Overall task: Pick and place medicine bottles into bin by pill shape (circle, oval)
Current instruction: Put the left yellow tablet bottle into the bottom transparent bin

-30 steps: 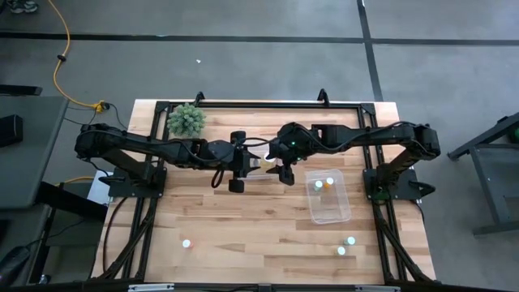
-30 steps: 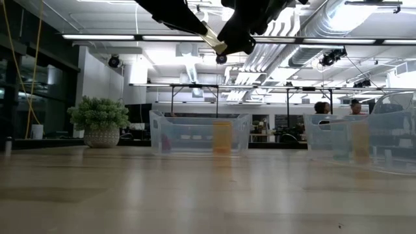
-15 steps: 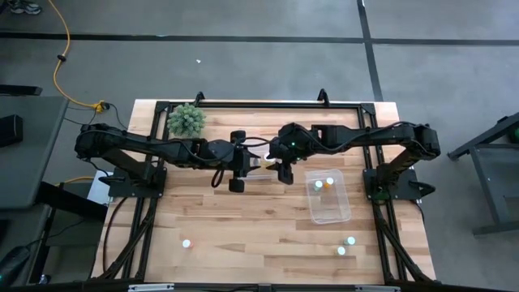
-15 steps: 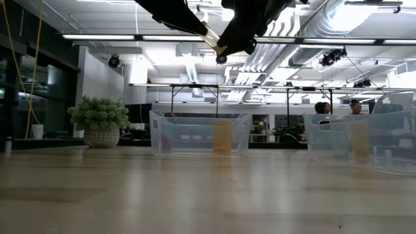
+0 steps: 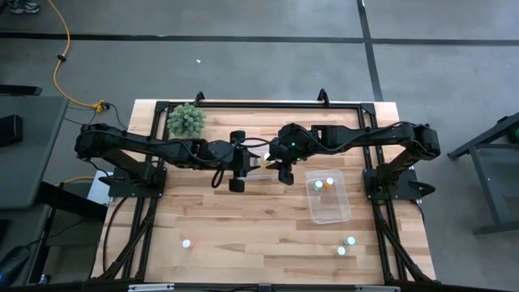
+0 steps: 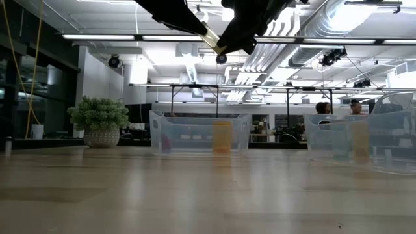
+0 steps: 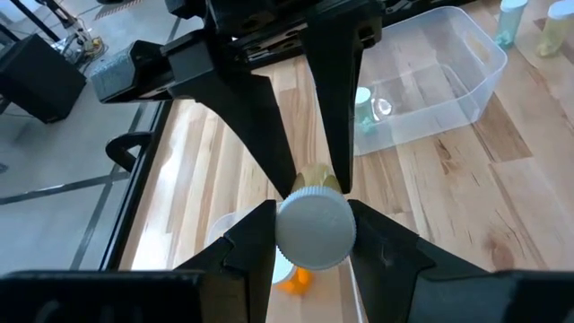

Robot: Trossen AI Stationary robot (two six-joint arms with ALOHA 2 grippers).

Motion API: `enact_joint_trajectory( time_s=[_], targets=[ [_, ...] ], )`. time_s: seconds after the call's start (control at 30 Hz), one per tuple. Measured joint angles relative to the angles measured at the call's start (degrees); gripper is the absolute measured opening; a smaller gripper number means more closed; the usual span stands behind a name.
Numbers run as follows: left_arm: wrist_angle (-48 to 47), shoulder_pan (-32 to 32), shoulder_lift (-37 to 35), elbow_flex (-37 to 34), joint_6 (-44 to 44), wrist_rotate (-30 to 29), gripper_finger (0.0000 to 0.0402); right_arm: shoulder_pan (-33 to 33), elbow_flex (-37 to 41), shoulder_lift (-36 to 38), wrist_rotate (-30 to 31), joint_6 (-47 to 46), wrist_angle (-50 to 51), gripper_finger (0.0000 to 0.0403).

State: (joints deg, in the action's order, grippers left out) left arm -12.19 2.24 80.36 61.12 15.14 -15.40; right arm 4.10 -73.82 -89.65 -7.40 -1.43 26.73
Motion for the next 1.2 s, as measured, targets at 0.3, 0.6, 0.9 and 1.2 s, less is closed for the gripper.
enact_joint_trajectory(
  time_s=[0.3,0.6,0.9,1.2],
  targets=[
    [0.0,0.0,0.0,0.0,0.0,-0.1,0.0117,0.0,0.0,0.0,-0.1,0.0,0.0,0.0099],
    [0.0,0.0,0.0,0.0,0.0,0.9,0.0123,0.0,0.1,0.0,-0.2,0.0,0.0,0.0099],
    [0.2,0.0,-0.1,0.0,0.0,0.9,0.0168,0.0,0.1,0.0,-0.2,-0.1,0.0,0.0099],
    [-2.4,0.0,-0.4,2.3,0.0,1.4,0.0196,0.0,0.1,0.0,-0.1,0.0,0.0,0.0099]
  ],
)
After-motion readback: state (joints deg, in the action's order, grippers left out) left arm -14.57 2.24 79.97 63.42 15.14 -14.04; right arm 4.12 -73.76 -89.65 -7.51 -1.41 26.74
